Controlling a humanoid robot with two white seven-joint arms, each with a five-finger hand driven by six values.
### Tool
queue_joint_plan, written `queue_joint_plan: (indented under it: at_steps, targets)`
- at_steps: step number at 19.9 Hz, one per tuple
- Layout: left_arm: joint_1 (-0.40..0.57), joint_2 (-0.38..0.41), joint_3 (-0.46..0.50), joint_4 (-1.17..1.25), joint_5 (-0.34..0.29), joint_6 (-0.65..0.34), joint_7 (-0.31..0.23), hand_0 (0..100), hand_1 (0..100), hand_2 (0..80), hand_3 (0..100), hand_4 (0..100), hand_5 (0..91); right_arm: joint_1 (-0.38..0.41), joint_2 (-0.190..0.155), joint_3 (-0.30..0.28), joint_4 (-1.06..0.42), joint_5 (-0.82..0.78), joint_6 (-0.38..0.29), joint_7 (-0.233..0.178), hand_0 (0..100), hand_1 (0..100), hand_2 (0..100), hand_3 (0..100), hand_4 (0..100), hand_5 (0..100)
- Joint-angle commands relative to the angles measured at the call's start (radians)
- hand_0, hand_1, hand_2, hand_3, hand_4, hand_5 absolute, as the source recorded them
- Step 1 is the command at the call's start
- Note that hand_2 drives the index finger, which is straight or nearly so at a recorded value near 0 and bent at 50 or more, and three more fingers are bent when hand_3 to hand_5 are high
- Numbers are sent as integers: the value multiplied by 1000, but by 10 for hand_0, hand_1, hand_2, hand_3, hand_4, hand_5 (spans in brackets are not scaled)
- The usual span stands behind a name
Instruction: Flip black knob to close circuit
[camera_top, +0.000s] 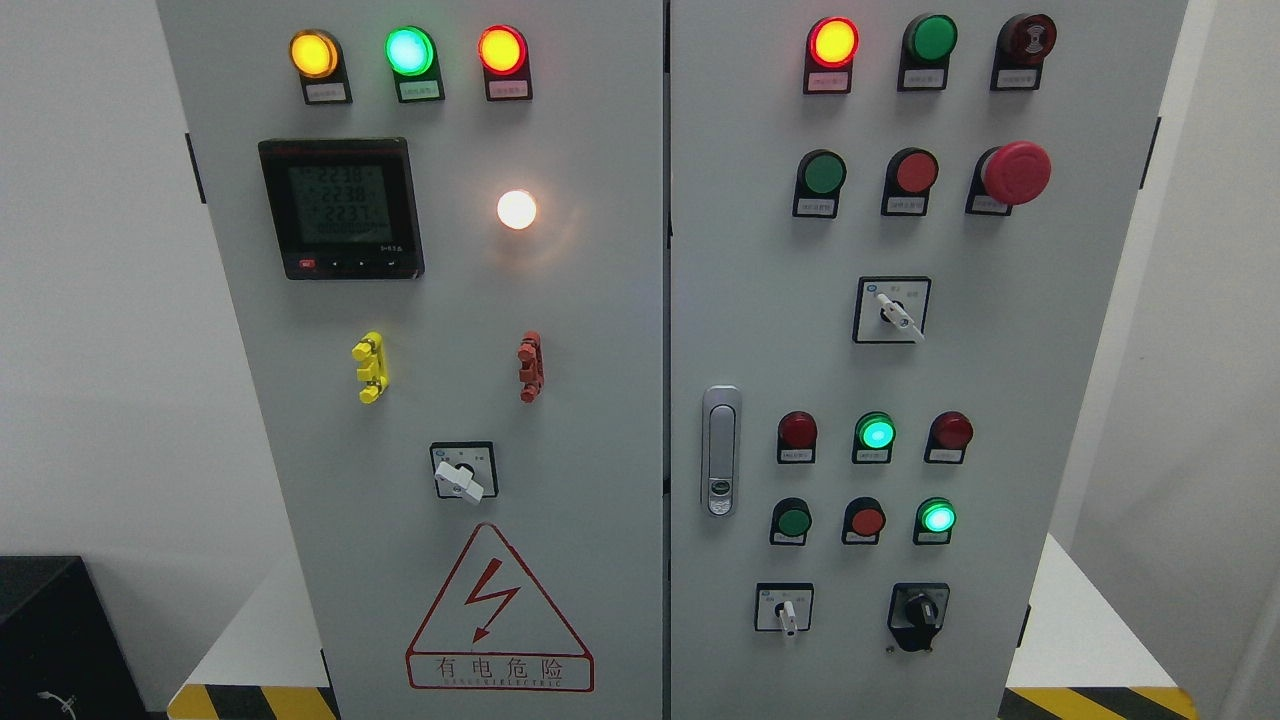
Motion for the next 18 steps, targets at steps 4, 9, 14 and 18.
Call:
queue_joint_plan:
  at_steps: [4, 9, 14, 18]
  targets:
    - [20, 0, 0, 0, 0, 0, 0, 120, 556, 0, 0, 0, 0, -13, -66, -73, -421, 137, 83, 20, 23, 0, 863, 993, 725, 617]
    - [20, 0, 0, 0, 0, 0, 0, 120, 556, 0, 0, 0, 0, -47, -67, -76, -501, 160, 166, 77, 21, 0, 892, 1000, 771, 694]
    - [20, 0, 0, 0, 0, 0, 0, 120, 556, 0, 0, 0, 0, -90, -67, -76, -557, 200, 235, 121, 14, 0, 905, 1000, 802, 756]
    - [20, 0, 0, 0, 0, 0, 0, 120, 556, 0, 0, 0, 0, -137, -67, -73, -593, 224, 283, 139, 8, 0, 906, 1000, 823, 799]
